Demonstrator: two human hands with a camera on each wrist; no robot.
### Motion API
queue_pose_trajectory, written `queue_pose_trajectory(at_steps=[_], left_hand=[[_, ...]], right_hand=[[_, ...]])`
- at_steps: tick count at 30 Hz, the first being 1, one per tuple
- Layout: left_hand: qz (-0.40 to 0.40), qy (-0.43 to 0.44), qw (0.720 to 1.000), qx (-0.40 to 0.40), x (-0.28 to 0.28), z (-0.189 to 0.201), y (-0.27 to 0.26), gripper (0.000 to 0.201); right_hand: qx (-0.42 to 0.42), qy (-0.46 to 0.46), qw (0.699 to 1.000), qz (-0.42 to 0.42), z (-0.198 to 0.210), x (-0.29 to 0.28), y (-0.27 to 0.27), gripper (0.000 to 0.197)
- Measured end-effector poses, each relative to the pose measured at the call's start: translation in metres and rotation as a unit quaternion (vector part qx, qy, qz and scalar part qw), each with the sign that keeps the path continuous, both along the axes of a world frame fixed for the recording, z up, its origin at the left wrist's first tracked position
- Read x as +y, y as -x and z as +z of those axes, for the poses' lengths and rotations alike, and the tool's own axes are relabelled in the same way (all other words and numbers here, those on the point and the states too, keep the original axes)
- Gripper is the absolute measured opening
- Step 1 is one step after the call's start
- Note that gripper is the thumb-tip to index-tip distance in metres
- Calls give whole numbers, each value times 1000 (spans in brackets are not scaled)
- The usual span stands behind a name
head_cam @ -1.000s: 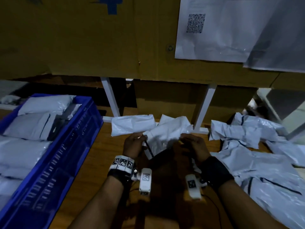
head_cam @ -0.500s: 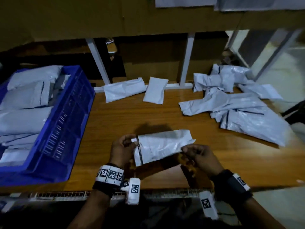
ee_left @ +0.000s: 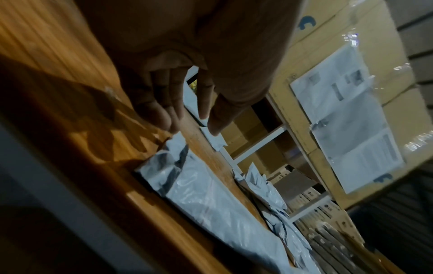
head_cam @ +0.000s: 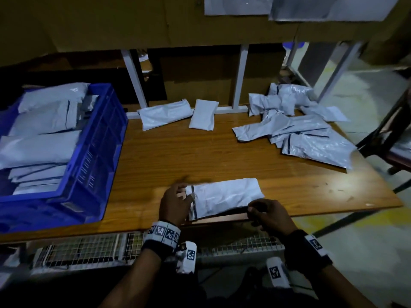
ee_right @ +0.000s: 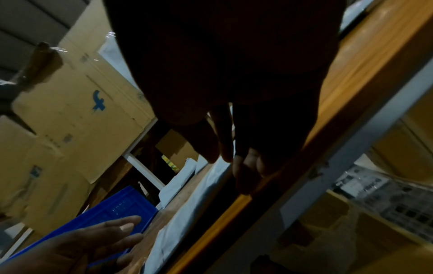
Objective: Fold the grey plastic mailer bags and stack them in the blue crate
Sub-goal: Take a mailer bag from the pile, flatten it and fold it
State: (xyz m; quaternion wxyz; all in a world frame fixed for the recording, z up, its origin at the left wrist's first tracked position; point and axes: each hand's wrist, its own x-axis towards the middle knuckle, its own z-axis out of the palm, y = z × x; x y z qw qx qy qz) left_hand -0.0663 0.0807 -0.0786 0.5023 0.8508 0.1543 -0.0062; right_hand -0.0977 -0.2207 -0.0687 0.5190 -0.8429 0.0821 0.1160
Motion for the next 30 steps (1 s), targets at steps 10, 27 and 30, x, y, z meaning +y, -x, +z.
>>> queue_pose_trajectory(at_steps=[10, 27, 30], left_hand=[[-137, -303, 928, -169, -69, 1, -9, 43], [-267, -452, 851, -15, -83, -44, -18, 70], [-281, -453, 846, 0, -83, -43, -17, 76]], right_hand=[[-275, 301, 901, 145, 7, 56, -58, 40], [-182, 415, 858, 240, -57, 57, -71, 82], [-183, 421, 855, 241, -61, 58, -71, 74]])
